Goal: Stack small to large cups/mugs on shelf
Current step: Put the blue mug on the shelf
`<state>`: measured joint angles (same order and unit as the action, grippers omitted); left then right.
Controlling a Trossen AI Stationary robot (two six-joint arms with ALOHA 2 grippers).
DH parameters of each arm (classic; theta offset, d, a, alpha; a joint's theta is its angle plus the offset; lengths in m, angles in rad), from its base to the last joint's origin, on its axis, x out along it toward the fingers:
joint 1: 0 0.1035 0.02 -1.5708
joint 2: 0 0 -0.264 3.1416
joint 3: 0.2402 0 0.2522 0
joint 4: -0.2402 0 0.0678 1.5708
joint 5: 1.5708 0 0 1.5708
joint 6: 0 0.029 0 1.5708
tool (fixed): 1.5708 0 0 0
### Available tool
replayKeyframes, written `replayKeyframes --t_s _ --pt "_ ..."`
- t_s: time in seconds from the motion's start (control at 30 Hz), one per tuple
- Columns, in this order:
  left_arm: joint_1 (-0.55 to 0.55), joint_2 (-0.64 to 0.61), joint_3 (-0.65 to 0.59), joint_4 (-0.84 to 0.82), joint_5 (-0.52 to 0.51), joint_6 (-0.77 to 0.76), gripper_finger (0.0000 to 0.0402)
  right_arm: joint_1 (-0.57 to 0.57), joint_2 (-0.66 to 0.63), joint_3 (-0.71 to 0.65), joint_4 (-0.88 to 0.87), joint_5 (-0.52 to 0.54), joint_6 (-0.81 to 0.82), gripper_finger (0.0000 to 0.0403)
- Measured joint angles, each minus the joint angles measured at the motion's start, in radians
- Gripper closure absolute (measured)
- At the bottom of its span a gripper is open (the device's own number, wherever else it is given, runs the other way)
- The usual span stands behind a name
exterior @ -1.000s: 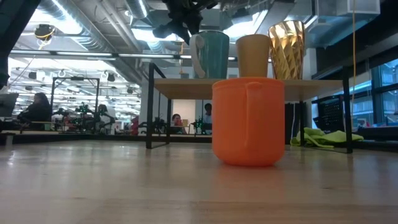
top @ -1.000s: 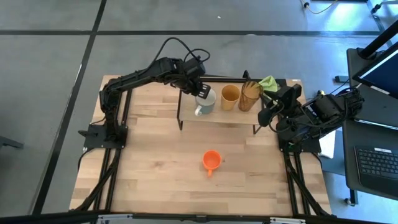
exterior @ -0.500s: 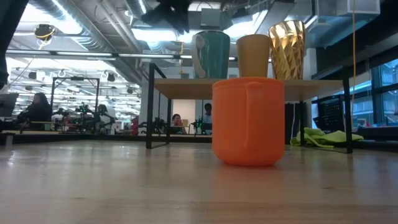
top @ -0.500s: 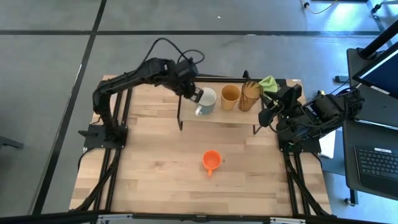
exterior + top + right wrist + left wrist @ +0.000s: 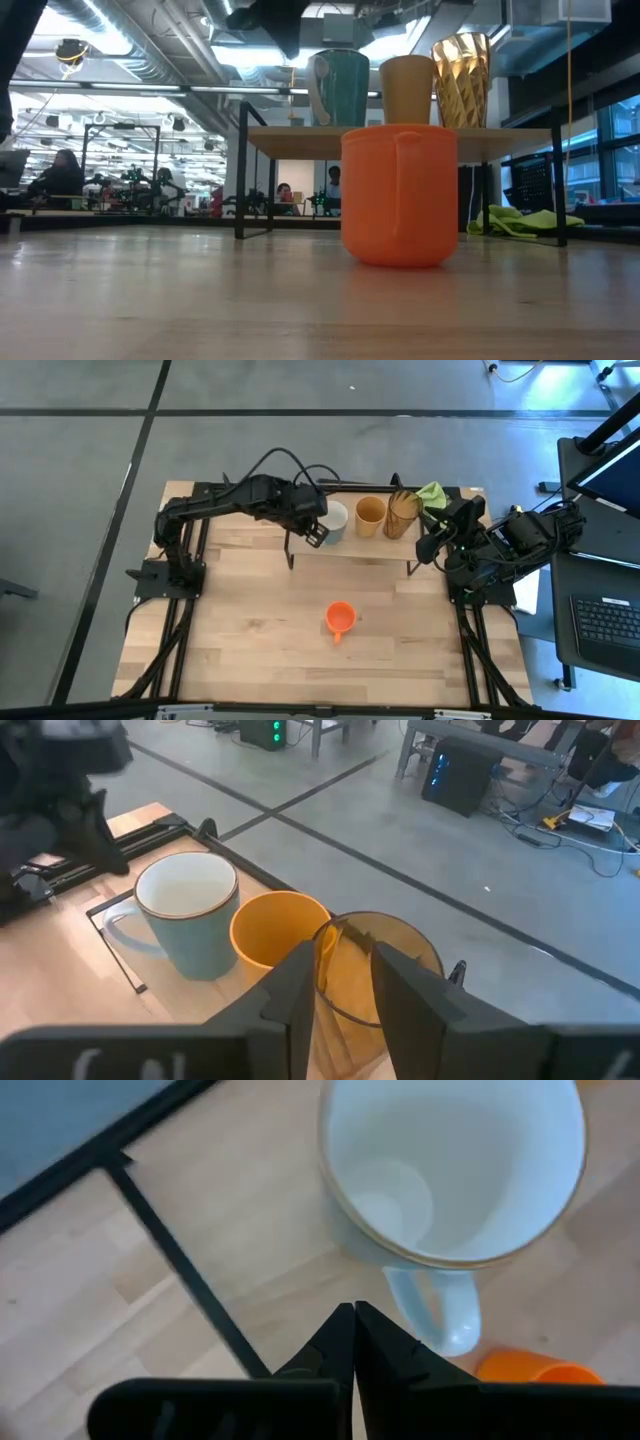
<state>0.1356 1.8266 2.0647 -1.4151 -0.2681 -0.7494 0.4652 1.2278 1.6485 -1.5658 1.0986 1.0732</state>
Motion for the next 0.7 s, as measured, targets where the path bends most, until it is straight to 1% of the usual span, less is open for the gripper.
replayKeyframes --t_s 0.2,0.37,0.7 --pt "-0.015 0.052 0.0 0.034 0.05 0.008 0.0401 0.0 0.0 0.0 0.0 -0.015 0.02 0.0299" --pt "-0.027 0.079 -0.001 0.052 0.068 0.02 0.0401 0.0 0.0 0.0 0.0 -0.022 0.02 0.0299" --pt "-0.024 0.085 -0.001 0.133 0.096 0.027 0.0401 0.0 0.0 -0.001 -0.004 -0.022 0.021 0.0299"
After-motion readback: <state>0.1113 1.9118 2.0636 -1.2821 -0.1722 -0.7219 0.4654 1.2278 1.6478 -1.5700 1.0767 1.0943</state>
